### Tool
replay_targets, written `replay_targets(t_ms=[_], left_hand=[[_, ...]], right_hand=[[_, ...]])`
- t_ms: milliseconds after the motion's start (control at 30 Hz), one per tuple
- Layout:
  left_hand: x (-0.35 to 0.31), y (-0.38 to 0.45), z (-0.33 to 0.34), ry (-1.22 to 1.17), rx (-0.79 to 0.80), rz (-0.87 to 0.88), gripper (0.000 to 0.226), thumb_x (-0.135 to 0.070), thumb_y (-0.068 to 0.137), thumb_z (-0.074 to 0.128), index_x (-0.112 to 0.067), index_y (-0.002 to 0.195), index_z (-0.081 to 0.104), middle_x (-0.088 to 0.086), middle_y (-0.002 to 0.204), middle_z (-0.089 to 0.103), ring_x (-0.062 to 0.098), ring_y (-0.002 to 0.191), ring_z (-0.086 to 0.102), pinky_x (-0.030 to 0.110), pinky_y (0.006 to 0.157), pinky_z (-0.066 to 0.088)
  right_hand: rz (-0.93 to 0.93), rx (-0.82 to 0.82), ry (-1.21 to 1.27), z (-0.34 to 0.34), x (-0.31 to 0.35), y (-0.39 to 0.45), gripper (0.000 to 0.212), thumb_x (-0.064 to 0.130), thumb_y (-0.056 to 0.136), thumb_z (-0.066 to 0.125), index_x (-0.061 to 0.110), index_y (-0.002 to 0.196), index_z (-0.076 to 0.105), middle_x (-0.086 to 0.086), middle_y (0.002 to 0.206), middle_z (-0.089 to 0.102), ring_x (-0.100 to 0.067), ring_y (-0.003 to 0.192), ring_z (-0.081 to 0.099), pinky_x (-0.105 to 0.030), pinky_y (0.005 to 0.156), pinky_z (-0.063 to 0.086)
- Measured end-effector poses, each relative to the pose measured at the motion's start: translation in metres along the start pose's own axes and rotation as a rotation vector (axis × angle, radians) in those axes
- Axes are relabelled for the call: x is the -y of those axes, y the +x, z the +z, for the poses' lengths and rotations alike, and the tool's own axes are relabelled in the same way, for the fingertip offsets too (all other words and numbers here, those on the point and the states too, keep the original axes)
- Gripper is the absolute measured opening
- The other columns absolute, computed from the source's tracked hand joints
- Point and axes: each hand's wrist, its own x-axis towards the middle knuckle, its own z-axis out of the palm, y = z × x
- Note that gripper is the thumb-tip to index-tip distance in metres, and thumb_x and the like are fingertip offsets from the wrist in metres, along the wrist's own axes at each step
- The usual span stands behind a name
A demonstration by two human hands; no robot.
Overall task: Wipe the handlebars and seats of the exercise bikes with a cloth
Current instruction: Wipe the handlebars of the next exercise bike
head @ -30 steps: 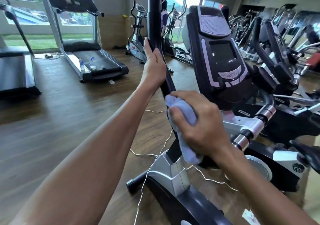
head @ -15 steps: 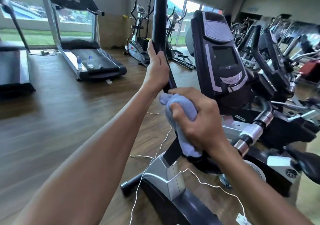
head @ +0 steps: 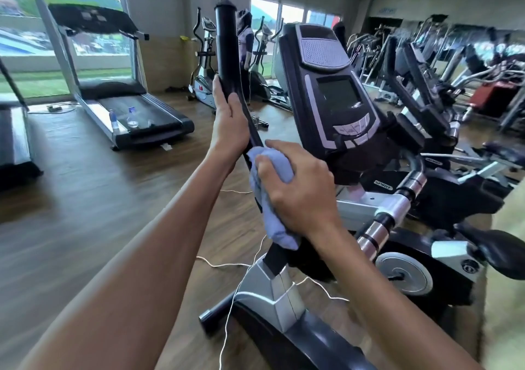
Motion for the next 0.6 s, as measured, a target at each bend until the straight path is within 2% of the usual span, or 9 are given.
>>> replay_targets(t_ms=[33, 133, 200, 267, 300, 400, 467, 533, 600], left_hand=[[0.002, 0.001, -0.002, 0.011, -0.001, 0.005, 0.056, -0.022, 0.113, 0.027, -0.016, 0.164, 0.005, 0.002, 0.141, 0.05, 0.014, 0.099, 0.055, 0.01, 0.08, 0.038], [0.001, -0.002, 0.002, 0.038, -0.028, -0.003, 0.055, -0.028, 0.113, 0.025, -0.022, 0.165, 0.007, -0.001, 0.155, 0.041, 0.02, 0.123, 0.051, 0.018, 0.092, 0.034], [0.0, -0.004, 0.008, 0.025, -0.06, -0.04, 0.054, -0.032, 0.112, 0.023, -0.029, 0.164, 0.009, 0.005, 0.156, 0.045, 0.029, 0.126, 0.054, 0.033, 0.105, 0.041], [-0.002, -0.007, 0.01, 0.024, -0.085, -0.064, 0.055, -0.036, 0.11, 0.023, -0.032, 0.163, 0.01, 0.015, 0.151, 0.05, 0.039, 0.125, 0.056, 0.049, 0.107, 0.045], [-0.004, -0.006, 0.01, 0.031, -0.088, -0.062, 0.055, -0.036, 0.11, 0.024, -0.032, 0.163, 0.011, 0.017, 0.15, 0.051, 0.042, 0.126, 0.055, 0.052, 0.107, 0.044], [-0.01, -0.006, 0.009, 0.065, -0.095, -0.091, 0.053, -0.028, 0.112, 0.026, -0.02, 0.163, 0.014, 0.017, 0.154, 0.048, 0.04, 0.129, 0.052, 0.045, 0.108, 0.041], [-0.016, -0.01, 0.008, 0.081, -0.062, -0.105, 0.053, -0.028, 0.113, 0.026, -0.019, 0.163, 0.013, 0.015, 0.153, 0.047, 0.038, 0.129, 0.053, 0.043, 0.108, 0.041], [-0.021, -0.015, 0.004, 0.077, -0.044, -0.099, 0.055, -0.029, 0.112, 0.027, -0.019, 0.164, 0.011, 0.016, 0.152, 0.048, 0.038, 0.129, 0.053, 0.046, 0.11, 0.041], [-0.018, -0.013, 0.001, 0.055, -0.029, -0.128, 0.056, -0.036, 0.109, 0.029, -0.028, 0.163, 0.013, 0.019, 0.148, 0.051, 0.04, 0.126, 0.056, 0.054, 0.109, 0.044]], right_hand=[[-0.021, -0.004, 0.017, 0.0, -0.002, -0.007, 0.039, 0.044, 0.092, 0.058, 0.021, 0.121, 0.07, 0.008, 0.119, 0.071, -0.009, 0.109, 0.064, -0.036, 0.096, 0.052], [-0.069, -0.025, 0.074, -0.012, -0.018, -0.048, 0.052, 0.042, 0.095, 0.058, 0.01, 0.135, 0.063, 0.003, 0.138, 0.064, -0.01, 0.129, 0.058, -0.036, 0.108, 0.048], [-0.082, -0.06, 0.064, -0.018, -0.025, -0.069, 0.054, 0.041, 0.095, 0.058, 0.008, 0.138, 0.062, 0.0, 0.143, 0.06, -0.012, 0.134, 0.054, -0.035, 0.112, 0.044], [-0.067, -0.059, 0.046, -0.018, -0.022, -0.064, 0.054, 0.042, 0.093, 0.056, 0.009, 0.135, 0.064, 0.001, 0.14, 0.063, -0.012, 0.132, 0.056, -0.035, 0.11, 0.045], [-0.048, -0.05, 0.037, -0.016, -0.017, -0.052, 0.055, 0.045, 0.091, 0.054, 0.011, 0.133, 0.066, 0.002, 0.138, 0.065, -0.011, 0.129, 0.058, -0.036, 0.109, 0.047], [-0.01, 0.034, 0.009, -0.004, -0.003, -0.001, 0.054, 0.056, 0.084, 0.048, 0.021, 0.118, 0.072, 0.007, 0.122, 0.072, -0.015, 0.113, 0.065, -0.039, 0.097, 0.052], [-0.011, 0.034, 0.04, 0.002, 0.0, 0.011, 0.049, 0.057, 0.083, 0.05, 0.025, 0.112, 0.073, 0.009, 0.115, 0.073, -0.015, 0.106, 0.067, -0.039, 0.092, 0.053], [-0.083, 0.008, 0.09, -0.004, -0.005, -0.008, 0.044, 0.049, 0.086, 0.057, 0.021, 0.116, 0.072, 0.009, 0.116, 0.072, -0.013, 0.109, 0.067, -0.038, 0.094, 0.053], [-0.159, 0.008, 0.108, -0.021, -0.02, -0.048, 0.042, 0.04, 0.089, 0.065, 0.014, 0.121, 0.071, 0.006, 0.125, 0.07, -0.013, 0.118, 0.064, -0.037, 0.101, 0.05]])
